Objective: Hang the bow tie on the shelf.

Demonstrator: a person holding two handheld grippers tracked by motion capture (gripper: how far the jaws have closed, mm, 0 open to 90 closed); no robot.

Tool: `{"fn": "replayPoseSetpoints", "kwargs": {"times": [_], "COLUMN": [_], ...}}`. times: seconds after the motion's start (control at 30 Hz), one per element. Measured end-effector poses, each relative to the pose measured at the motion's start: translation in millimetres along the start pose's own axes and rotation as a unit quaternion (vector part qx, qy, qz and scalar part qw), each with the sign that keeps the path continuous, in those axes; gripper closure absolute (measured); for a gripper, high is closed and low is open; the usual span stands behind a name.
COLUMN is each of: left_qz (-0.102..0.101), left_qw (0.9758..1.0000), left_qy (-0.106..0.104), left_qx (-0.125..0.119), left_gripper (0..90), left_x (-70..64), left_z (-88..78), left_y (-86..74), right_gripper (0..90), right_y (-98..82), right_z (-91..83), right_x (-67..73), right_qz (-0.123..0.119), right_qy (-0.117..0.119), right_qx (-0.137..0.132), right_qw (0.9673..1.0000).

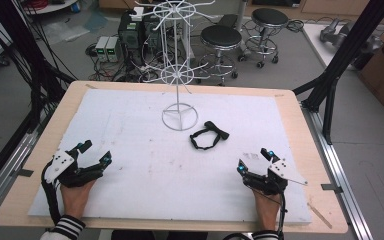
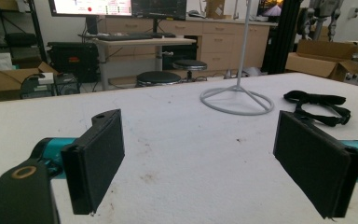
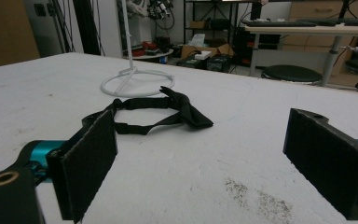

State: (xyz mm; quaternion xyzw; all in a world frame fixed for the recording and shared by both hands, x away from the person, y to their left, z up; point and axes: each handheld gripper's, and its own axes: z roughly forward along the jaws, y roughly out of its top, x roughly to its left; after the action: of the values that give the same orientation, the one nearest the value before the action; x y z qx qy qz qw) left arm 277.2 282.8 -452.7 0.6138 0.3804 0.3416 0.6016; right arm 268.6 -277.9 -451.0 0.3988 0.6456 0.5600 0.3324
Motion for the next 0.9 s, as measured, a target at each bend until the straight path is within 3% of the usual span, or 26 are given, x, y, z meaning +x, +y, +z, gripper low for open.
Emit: {"fn": "replayPoseSetpoints", "kwargs": {"times": [0.9], "left_qz": [0.001], "left_qw": [1.0], "left_qy": [-0.002], "left_qx": [0.007], "left_gripper": [16.9], "left_x": [0.0], "left_z": [1.3], "left_y": [0.5], "right_gripper": [8.8], "right_y": [0.3], "right_z": [0.2], "right_x": [0.4], "right_qz": [0.0], "right_qy": [-0.001], "right_qx": [0.001], "right_qw": [1.0]}}
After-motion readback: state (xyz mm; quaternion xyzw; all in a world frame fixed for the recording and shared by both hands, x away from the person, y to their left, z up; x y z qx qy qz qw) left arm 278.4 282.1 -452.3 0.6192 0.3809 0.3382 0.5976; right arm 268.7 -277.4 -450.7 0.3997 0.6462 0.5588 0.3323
